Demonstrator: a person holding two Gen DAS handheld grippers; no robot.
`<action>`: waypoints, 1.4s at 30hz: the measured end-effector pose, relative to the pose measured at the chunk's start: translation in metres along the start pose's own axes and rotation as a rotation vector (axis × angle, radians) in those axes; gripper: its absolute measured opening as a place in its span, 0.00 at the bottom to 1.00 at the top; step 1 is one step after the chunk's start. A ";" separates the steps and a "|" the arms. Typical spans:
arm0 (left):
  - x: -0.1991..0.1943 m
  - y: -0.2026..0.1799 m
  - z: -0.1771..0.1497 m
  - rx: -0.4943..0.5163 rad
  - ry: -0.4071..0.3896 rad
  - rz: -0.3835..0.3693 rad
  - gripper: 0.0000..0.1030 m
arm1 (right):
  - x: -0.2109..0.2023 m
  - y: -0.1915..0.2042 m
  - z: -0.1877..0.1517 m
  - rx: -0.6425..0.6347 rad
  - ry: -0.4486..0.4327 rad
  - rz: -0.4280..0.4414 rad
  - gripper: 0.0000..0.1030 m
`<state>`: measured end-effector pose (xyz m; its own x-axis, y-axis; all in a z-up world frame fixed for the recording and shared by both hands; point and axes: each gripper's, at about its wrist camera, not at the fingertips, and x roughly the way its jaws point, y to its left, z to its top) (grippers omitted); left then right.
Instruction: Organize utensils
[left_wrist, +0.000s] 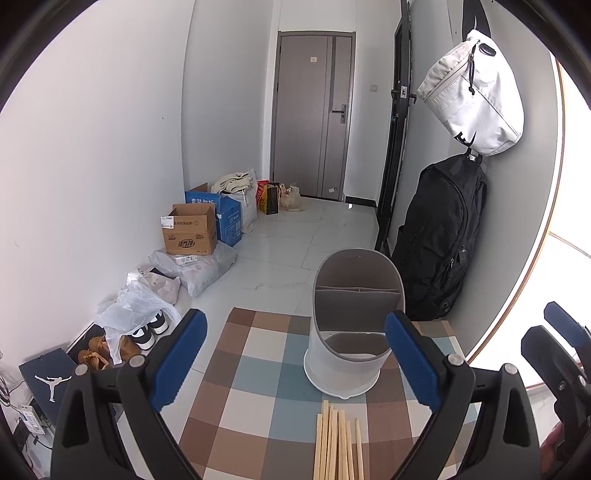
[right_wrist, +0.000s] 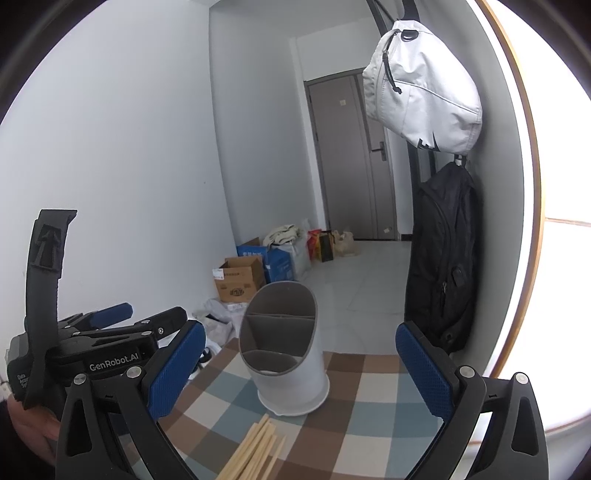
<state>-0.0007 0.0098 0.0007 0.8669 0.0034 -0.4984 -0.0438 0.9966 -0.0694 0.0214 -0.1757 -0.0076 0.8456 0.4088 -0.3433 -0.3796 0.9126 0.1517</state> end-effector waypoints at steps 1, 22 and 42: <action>0.000 0.000 0.000 0.002 -0.001 0.002 0.92 | 0.000 0.000 0.000 0.001 0.001 0.001 1.00; -0.001 -0.003 -0.001 0.010 -0.002 0.001 0.92 | 0.002 -0.002 0.000 0.006 0.008 0.008 1.00; 0.033 0.045 -0.005 -0.099 0.211 -0.032 0.92 | 0.066 -0.004 -0.033 0.116 0.375 0.114 0.90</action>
<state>0.0236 0.0539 -0.0232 0.7463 -0.0557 -0.6633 -0.0756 0.9829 -0.1677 0.0667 -0.1528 -0.0619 0.5969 0.4974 -0.6295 -0.3998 0.8647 0.3042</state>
